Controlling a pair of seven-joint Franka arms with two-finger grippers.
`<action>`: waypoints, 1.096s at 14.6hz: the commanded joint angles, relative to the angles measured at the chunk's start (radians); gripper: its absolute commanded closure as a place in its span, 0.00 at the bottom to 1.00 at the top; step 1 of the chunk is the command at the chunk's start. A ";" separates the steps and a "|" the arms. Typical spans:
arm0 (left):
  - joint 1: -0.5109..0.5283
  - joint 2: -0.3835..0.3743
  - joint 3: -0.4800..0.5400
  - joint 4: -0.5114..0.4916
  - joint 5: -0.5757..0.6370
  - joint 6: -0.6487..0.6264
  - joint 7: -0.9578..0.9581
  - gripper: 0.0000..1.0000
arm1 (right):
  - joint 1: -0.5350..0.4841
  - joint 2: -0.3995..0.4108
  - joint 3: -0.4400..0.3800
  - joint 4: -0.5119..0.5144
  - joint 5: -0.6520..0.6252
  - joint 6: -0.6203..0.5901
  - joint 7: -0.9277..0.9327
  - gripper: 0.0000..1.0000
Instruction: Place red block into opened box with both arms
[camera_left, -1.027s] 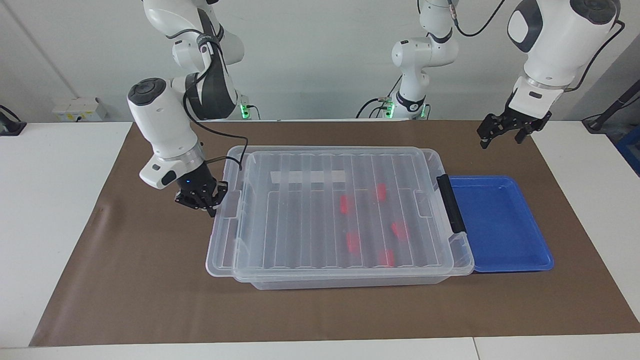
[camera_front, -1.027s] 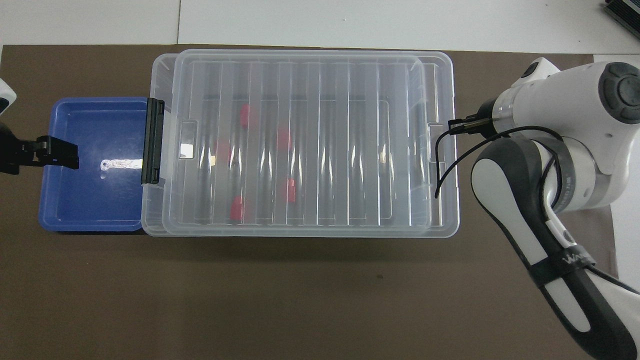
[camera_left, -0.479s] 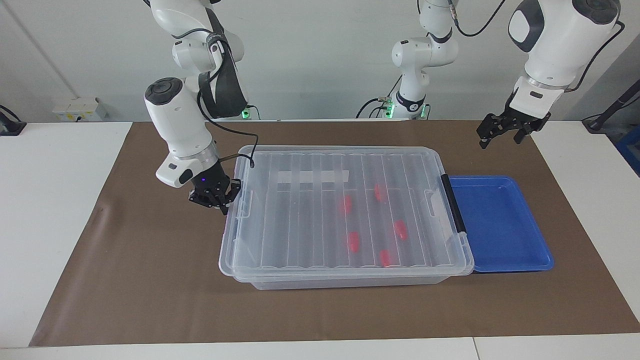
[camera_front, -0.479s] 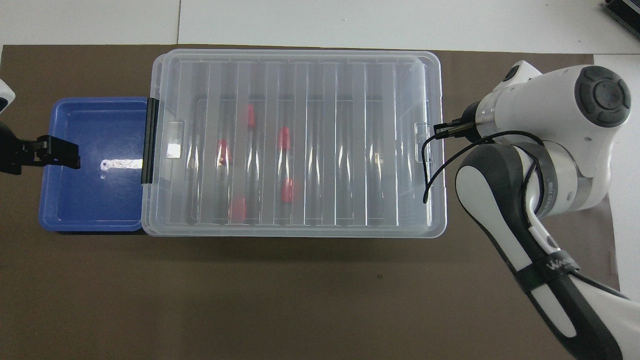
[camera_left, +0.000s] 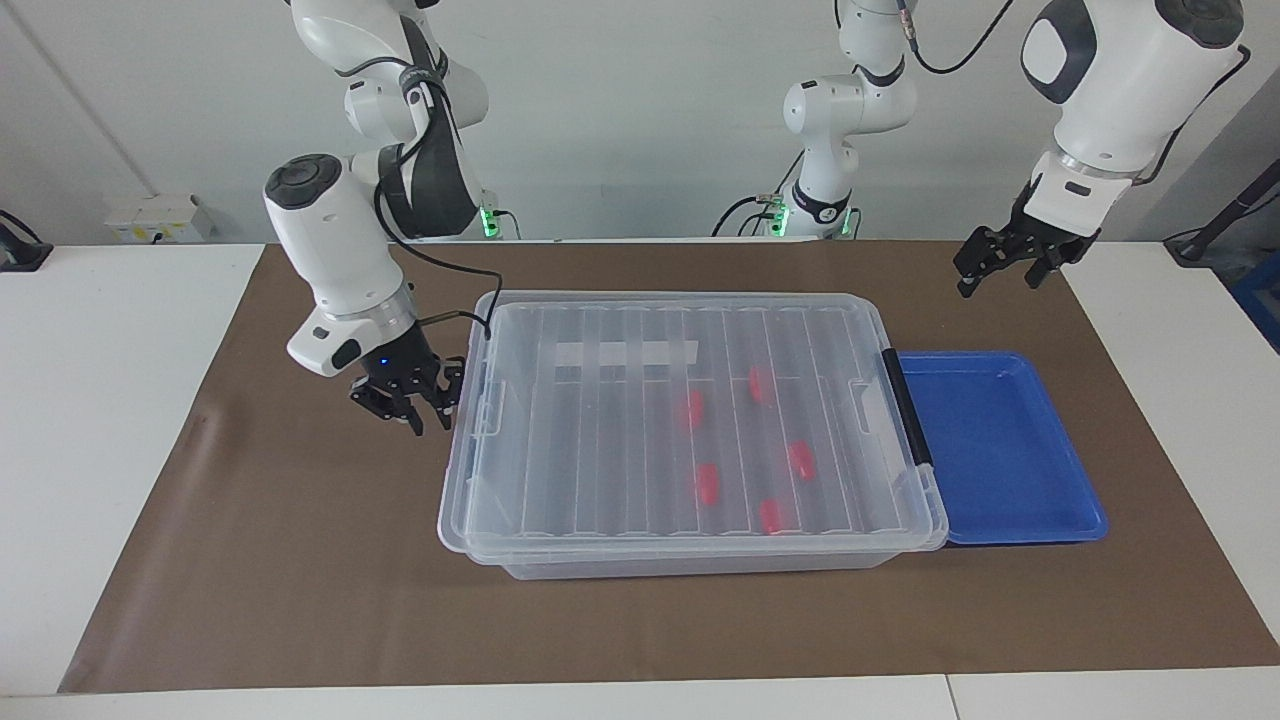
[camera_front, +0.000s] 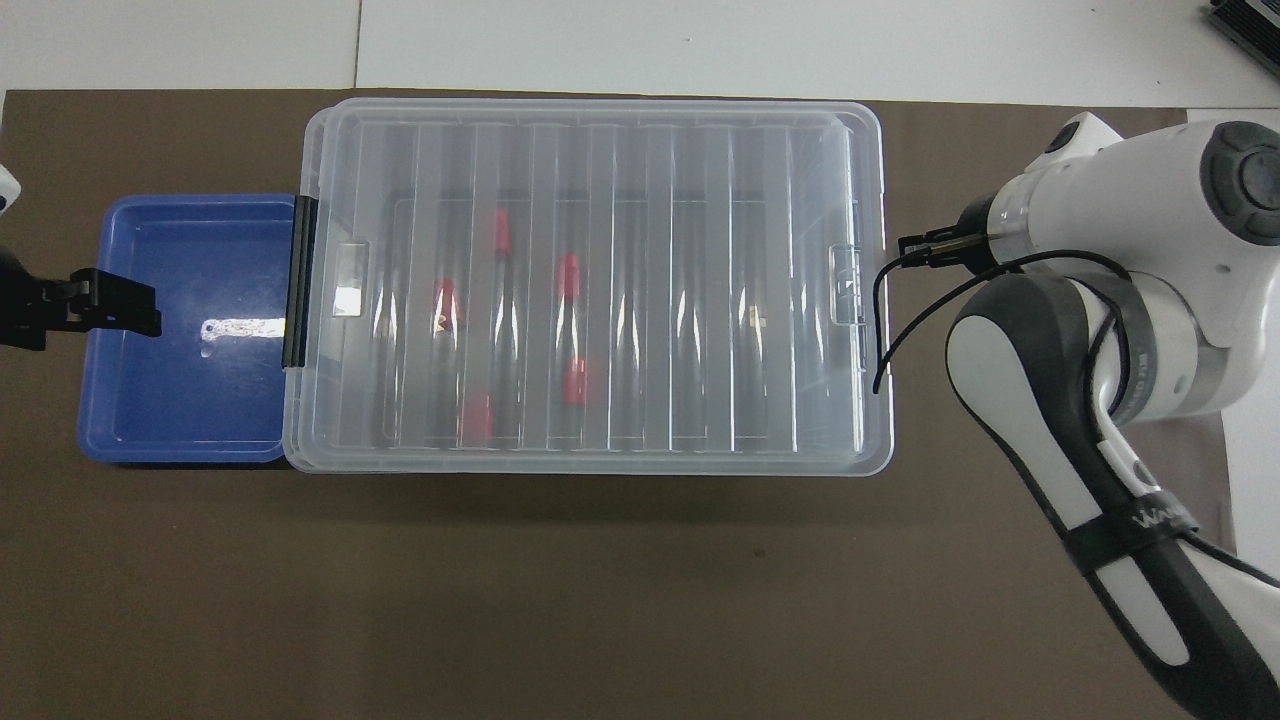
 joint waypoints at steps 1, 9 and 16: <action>0.018 -0.025 -0.006 -0.027 -0.020 0.020 -0.004 0.00 | -0.012 -0.063 -0.022 0.031 -0.103 -0.108 0.067 0.00; 0.016 -0.026 -0.006 -0.031 -0.020 0.028 -0.016 0.00 | -0.098 -0.174 -0.022 0.209 -0.125 -0.587 0.158 0.00; 0.015 -0.026 -0.006 -0.033 -0.020 0.028 -0.019 0.00 | -0.098 -0.191 -0.017 0.200 -0.086 -0.644 0.152 0.00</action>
